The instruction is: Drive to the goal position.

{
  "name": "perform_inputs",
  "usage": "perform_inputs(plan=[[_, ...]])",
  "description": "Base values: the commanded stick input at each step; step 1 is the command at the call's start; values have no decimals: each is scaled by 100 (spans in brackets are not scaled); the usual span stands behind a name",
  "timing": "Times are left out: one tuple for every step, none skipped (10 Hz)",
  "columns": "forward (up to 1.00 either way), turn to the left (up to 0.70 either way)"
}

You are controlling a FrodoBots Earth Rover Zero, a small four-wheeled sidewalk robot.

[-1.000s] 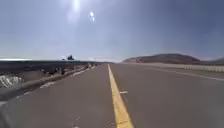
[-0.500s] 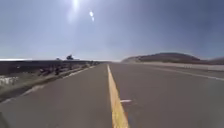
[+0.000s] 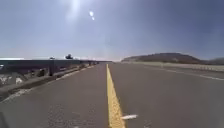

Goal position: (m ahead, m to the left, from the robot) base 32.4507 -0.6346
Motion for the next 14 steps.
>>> perform_inputs(plan=[[85, 0], [85, 0], [85, 0], [85, 0], [85, 0], [85, 0], [85, 0], [85, 0], [85, 0], [85, 0], [85, 0], [85, 0], [85, 0], [85, 0]])
